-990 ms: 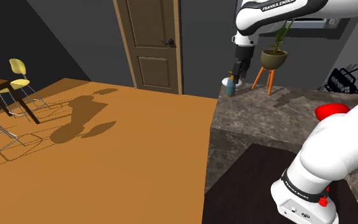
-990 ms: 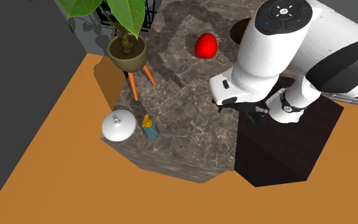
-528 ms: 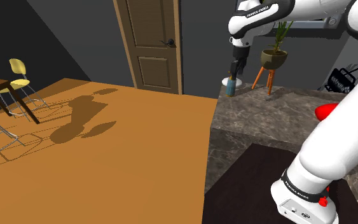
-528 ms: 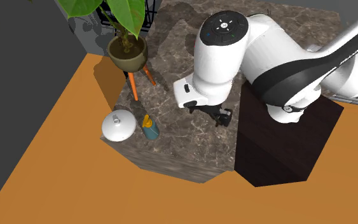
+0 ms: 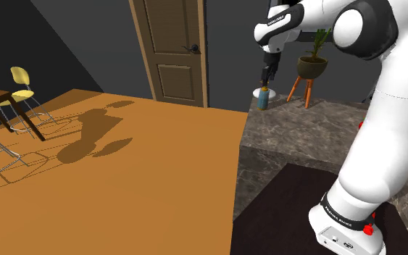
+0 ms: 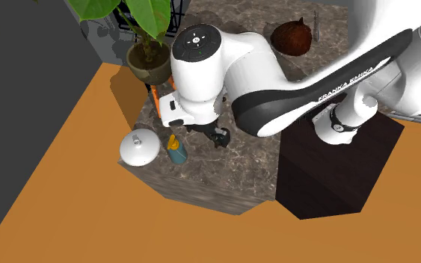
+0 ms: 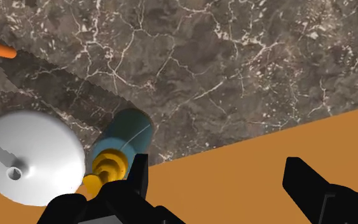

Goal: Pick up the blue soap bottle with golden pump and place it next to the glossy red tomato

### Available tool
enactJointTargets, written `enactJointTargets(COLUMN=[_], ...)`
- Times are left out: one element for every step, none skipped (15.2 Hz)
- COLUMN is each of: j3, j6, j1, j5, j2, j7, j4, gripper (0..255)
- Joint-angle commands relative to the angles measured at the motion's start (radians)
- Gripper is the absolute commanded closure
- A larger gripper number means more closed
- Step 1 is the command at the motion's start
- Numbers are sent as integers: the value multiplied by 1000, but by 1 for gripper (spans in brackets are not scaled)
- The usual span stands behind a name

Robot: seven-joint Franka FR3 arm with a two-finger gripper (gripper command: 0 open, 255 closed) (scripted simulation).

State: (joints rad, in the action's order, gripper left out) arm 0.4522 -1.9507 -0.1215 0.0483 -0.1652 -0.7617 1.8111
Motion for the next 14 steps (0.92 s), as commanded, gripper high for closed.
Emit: enactJointTargets(j3=[4, 5, 4, 3, 2, -1, -3, -5, -6, -6, -7, -8, -9, -10], j6=[0, 3, 8, 14, 22, 31, 39, 27, 15, 4, -8, -19, -31, -42], j1=[-22, -36, -51, -67, -84, -102, -115, -116, -116, -116, -117, -117, -118, -118], j5=[30, 44, 59, 72, 86, 99, 108, 109, 111, 113, 114, 116, 118, 120], j2=[-80, -119, -158, -198, -238, -279, -309, -312, -315, -318, -322, -326, -330, -334], j7=[-34, -51, -66, -81, -95, -107, -115, -116, -117, -118, -119, -121, -122, -123], j4=[-83, -126, -172, -220, -271, -324, -364, -355, -346, -337, -329, -321, -313, -306], gripper=[0, 0, 0, 0, 0, 0, 0, 0, 0, 0, 0, 0, 0, 0])
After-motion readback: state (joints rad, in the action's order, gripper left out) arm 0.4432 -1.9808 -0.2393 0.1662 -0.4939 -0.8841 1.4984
